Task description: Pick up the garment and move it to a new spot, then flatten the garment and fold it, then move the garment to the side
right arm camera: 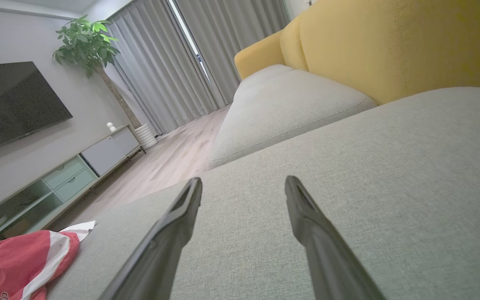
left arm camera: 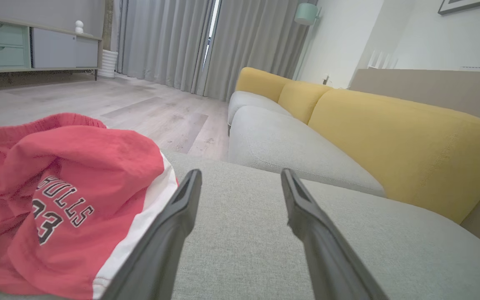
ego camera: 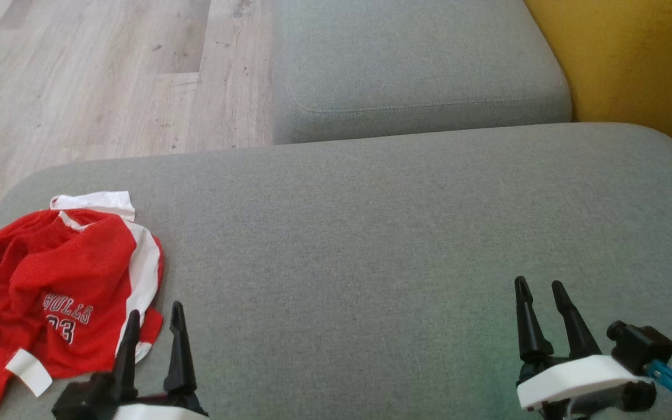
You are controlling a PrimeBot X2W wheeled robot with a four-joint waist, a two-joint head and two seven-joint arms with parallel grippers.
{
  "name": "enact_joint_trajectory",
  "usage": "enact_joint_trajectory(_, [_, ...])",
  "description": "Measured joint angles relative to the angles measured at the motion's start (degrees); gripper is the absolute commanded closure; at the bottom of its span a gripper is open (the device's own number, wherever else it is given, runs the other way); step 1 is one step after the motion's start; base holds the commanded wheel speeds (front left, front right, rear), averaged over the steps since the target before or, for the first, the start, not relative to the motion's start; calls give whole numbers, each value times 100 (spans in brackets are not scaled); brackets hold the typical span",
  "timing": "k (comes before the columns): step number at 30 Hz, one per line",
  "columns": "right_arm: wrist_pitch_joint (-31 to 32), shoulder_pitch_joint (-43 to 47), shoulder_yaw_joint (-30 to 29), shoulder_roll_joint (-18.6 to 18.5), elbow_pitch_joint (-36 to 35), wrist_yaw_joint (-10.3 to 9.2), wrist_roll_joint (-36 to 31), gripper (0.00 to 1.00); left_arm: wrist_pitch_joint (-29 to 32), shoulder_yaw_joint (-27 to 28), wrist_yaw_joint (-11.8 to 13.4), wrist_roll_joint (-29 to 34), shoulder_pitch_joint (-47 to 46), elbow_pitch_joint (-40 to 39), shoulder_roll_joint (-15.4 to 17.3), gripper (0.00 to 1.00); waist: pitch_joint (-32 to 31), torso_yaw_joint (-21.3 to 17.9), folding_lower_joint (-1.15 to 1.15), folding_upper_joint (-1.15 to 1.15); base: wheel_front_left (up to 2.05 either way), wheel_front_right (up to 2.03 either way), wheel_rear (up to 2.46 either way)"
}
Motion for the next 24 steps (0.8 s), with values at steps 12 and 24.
enact_joint_trajectory(12, [-232, 91, 94, 0, 70, 0, -890, 0, -243, -132, 104, 912, 89, 4, 19, 0, -102, 24, 0, 0, 0, 0, 0])
enact_joint_trajectory(24, [-407, 109, 62, -1, 231, 0, -1650, 0, -428, -126, 156, 1560, 182, 242, 20, 0, -183, 17, 0, 0, 0, 0, 0])
